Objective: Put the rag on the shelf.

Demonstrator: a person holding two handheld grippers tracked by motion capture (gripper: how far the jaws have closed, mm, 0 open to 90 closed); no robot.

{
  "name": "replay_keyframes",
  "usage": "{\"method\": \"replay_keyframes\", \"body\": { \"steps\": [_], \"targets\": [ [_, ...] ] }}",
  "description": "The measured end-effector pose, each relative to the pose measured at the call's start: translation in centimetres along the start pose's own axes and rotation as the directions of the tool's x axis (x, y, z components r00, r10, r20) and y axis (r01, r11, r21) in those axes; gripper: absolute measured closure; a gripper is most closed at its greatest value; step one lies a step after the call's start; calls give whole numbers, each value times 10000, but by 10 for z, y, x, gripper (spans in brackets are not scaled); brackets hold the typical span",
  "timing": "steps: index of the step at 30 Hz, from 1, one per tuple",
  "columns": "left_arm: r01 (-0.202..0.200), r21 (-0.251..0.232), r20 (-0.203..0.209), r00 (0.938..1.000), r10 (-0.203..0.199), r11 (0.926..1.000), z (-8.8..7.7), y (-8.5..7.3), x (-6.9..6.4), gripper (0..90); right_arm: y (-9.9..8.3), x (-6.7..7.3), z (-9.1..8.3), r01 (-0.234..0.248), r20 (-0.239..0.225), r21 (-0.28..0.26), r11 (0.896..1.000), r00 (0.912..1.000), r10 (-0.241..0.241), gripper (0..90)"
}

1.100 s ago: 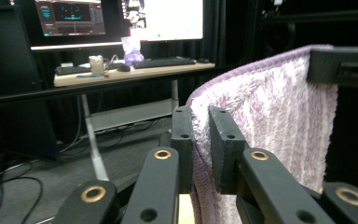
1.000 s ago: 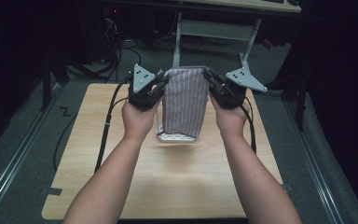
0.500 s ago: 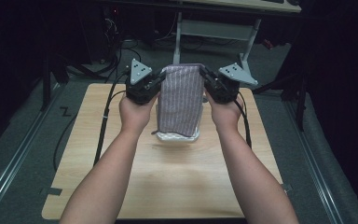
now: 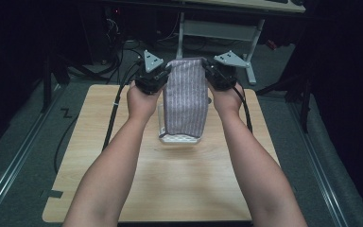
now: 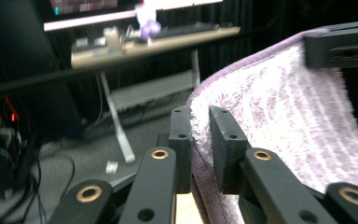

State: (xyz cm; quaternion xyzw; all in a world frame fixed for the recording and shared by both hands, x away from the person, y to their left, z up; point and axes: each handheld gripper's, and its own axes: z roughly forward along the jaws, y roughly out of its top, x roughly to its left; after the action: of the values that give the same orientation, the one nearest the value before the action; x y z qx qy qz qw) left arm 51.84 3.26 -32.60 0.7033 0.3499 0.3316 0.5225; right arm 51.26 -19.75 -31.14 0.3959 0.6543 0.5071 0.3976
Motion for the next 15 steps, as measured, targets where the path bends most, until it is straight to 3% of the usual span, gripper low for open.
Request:
{"method": "replay_keyframes", "body": {
  "steps": [6, 9, 11, 15],
  "targets": [
    [4, 963, -303, 9995, 25, 9954, 20, -19, -1, 767, -22, -2, 17, -168, -110, 881, 9960, 9998, 179, 821],
    [186, 1400, -378, 9992, -134, 9900, 25, -28, 0, 681, -31, -5, 23, -405, -304, 1308, 9906, 9985, 448, 705],
    [680, 1538, -148, 9977, -665, 9858, 26, -31, 4, 593, -37, -5, 25, -378, -279, 1573, 9868, 9987, 427, 625],
    [1192, 1348, -80, 9928, -1192, 9837, 17, -32, 8, 540, -39, -8, 18, -448, -315, 1558, 9868, 9982, 503, 607]
  ]
}}
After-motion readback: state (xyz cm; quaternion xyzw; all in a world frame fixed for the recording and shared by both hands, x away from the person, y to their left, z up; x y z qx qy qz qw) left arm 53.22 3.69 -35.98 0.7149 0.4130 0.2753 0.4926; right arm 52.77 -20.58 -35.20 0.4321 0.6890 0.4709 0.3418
